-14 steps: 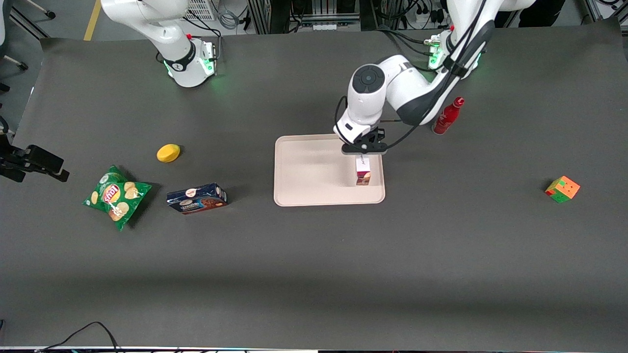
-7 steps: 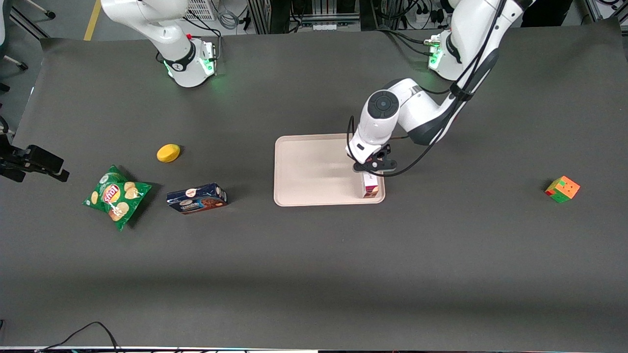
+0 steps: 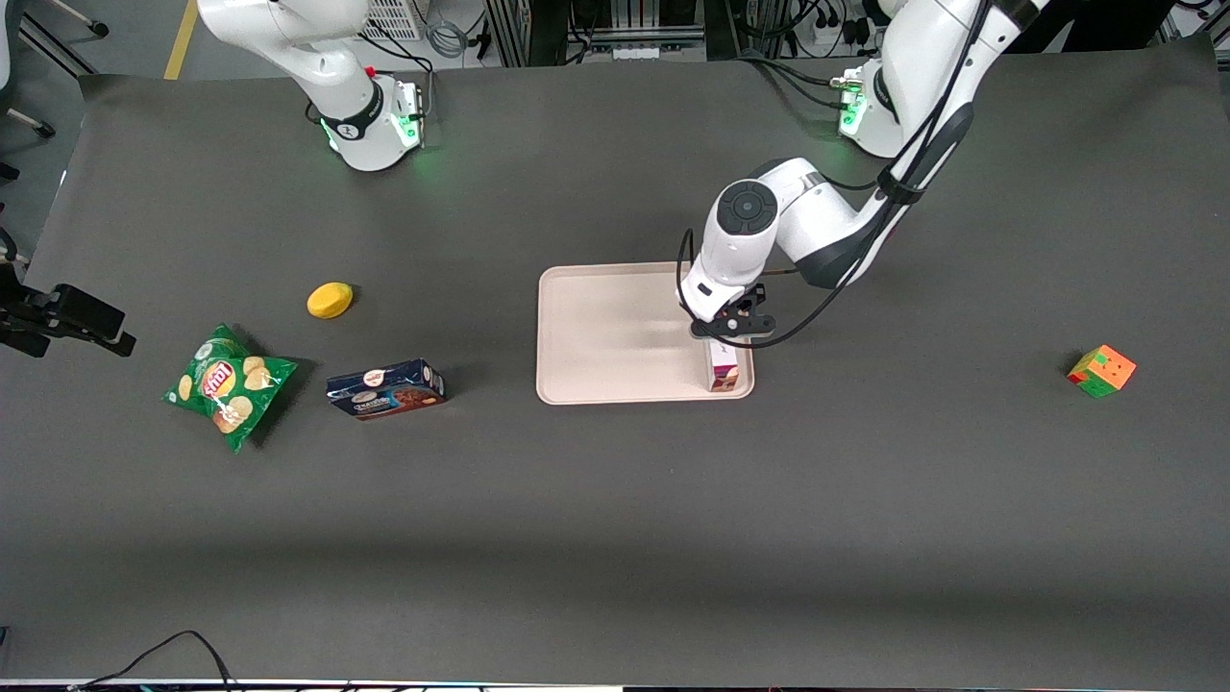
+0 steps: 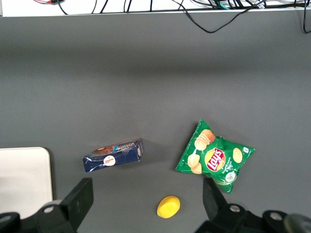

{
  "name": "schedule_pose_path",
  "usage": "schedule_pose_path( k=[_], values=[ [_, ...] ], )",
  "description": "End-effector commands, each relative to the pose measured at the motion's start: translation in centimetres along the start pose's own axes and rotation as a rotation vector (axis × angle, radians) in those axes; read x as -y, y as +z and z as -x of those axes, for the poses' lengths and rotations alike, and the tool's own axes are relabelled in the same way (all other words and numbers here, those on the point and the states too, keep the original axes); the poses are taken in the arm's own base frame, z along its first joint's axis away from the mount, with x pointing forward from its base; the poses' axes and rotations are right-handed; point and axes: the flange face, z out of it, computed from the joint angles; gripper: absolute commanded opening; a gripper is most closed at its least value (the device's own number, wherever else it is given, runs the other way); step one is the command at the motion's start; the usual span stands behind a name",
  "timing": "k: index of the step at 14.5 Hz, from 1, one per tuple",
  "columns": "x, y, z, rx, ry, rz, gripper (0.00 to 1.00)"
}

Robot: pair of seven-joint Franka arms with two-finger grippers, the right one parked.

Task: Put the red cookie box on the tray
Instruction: 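Lower the cookie box onto the tray and open the left gripper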

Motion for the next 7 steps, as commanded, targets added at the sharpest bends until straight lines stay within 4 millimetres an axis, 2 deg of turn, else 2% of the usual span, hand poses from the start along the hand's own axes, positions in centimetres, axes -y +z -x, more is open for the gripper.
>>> schedule_pose_path(
  k=[1,3,7],
  values=[
    [0.14,0.48,-0.19,-0.016,-0.012,-0.002,0.66],
    [0.24,0.44,-0.36,-0.017,-0.016,-0.001,1.00],
    [0.19,0.33,-0.46,-0.020,-0.016,0.000,1.00]
  ],
)
